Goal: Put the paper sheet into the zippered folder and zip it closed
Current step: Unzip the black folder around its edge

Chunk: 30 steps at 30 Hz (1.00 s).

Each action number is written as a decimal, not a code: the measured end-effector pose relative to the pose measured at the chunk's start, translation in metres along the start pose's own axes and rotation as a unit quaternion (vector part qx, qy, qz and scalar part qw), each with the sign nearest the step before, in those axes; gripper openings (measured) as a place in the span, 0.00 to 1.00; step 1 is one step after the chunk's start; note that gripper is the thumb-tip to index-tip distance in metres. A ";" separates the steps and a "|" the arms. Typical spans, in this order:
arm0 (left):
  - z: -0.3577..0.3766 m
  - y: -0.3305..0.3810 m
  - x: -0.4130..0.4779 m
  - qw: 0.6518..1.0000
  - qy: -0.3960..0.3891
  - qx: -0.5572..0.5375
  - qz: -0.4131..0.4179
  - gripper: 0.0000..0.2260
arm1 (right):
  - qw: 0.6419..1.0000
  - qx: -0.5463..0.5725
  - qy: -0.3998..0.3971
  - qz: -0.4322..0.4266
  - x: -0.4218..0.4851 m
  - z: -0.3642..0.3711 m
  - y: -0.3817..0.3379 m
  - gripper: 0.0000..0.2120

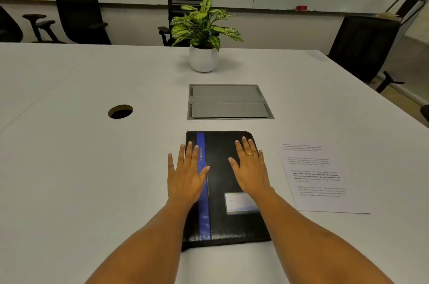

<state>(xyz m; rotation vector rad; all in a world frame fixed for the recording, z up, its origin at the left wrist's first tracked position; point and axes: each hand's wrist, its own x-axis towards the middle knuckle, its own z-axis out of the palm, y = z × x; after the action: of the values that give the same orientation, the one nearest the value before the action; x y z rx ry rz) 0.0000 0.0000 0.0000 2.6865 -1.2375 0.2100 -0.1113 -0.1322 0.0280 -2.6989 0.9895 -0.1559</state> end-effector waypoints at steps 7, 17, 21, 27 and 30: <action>0.024 -0.002 0.025 0.998 -0.028 -0.010 -0.053 0.42 | 0.999 -0.001 -0.038 -0.019 0.041 0.013 0.017 0.29; 0.073 -0.005 0.053 0.982 -0.126 -0.069 -0.119 0.51 | 0.988 -0.016 -0.115 -0.100 0.123 0.038 0.031 0.28; 0.086 -0.007 0.068 0.974 -0.154 -0.067 -0.149 0.55 | 0.978 -0.007 -0.148 -0.143 0.156 0.051 0.026 0.27; 0.102 -0.015 0.100 0.966 -0.161 -0.094 -0.181 0.37 | 0.955 -0.013 -0.189 -0.230 0.205 0.067 0.004 0.24; 0.108 -0.016 0.109 0.964 -0.155 -0.100 -0.189 0.33 | 0.946 -0.015 -0.180 -0.270 0.232 0.076 -0.008 0.23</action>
<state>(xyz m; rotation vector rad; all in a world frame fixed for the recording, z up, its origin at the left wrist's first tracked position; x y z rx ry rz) 0.0882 -0.0939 -0.0850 2.7730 -0.7309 -0.3785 0.0848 -0.2616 -0.0400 -2.8129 0.1405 0.2471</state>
